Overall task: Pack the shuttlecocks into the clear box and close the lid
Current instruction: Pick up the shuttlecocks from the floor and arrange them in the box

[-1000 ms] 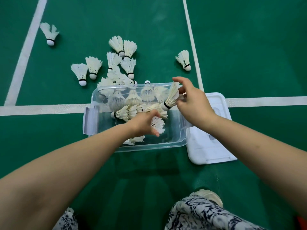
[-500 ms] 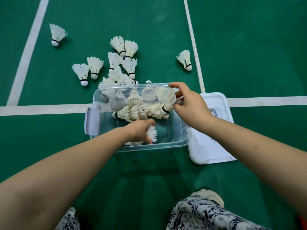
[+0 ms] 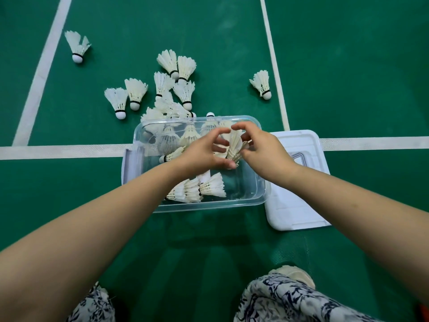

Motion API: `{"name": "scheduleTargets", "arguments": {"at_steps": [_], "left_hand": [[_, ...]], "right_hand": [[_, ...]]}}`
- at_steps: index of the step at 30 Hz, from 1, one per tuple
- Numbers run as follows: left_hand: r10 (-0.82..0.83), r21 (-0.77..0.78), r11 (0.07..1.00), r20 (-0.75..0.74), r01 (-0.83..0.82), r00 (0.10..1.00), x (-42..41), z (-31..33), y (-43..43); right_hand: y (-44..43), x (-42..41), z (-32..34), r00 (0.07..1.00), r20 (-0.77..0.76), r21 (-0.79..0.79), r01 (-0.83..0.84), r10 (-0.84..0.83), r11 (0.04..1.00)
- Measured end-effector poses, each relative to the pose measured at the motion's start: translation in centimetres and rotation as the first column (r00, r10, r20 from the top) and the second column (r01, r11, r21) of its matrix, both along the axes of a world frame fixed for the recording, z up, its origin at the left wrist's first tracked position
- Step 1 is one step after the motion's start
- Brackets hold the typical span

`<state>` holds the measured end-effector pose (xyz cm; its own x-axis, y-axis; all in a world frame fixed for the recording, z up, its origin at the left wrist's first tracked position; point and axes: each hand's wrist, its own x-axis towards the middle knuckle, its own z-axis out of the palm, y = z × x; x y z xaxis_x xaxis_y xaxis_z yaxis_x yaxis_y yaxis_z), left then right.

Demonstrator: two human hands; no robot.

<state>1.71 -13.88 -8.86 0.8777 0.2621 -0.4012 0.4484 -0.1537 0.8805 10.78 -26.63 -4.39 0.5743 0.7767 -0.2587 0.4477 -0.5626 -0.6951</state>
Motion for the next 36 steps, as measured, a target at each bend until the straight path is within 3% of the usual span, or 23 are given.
{"name": "scheduleTargets", "arguments": {"at_steps": [7,12,16,25,32,36], "left_hand": [[-0.019,0.058,0.998,0.077,0.014,0.997,2.6,0.8,-1.3],[0.035,0.137,0.99,0.024,-0.038,0.999,2.8,-0.6,-2.2],[0.016,0.246,0.969,-0.056,-0.002,0.998,1.6,-2.5,-2.5],[-0.167,0.448,0.864,-0.176,0.23,0.97,0.1,-3.7,-2.6],[-0.385,0.484,0.707,-0.349,0.516,0.854,-0.1,-4.3,-2.8],[-0.417,0.489,0.646,-0.417,0.586,0.808,-0.2,-4.9,-2.7]], "right_hand": [[-0.3,-0.2,0.3,0.992,-0.122,0.058,0.044,-0.036,0.997],[-0.6,0.6,0.9,0.985,0.07,0.065,0.153,-0.158,0.986],[-0.7,1.1,0.8,0.975,0.094,0.068,0.193,-0.199,0.979],[-1.2,0.6,0.7,0.988,0.051,0.058,0.14,-0.143,0.988],[-1.4,0.4,0.6,0.991,0.054,0.042,0.12,-0.122,0.992],[-1.2,0.3,0.7,0.992,0.06,0.037,0.11,-0.112,0.993]]}}
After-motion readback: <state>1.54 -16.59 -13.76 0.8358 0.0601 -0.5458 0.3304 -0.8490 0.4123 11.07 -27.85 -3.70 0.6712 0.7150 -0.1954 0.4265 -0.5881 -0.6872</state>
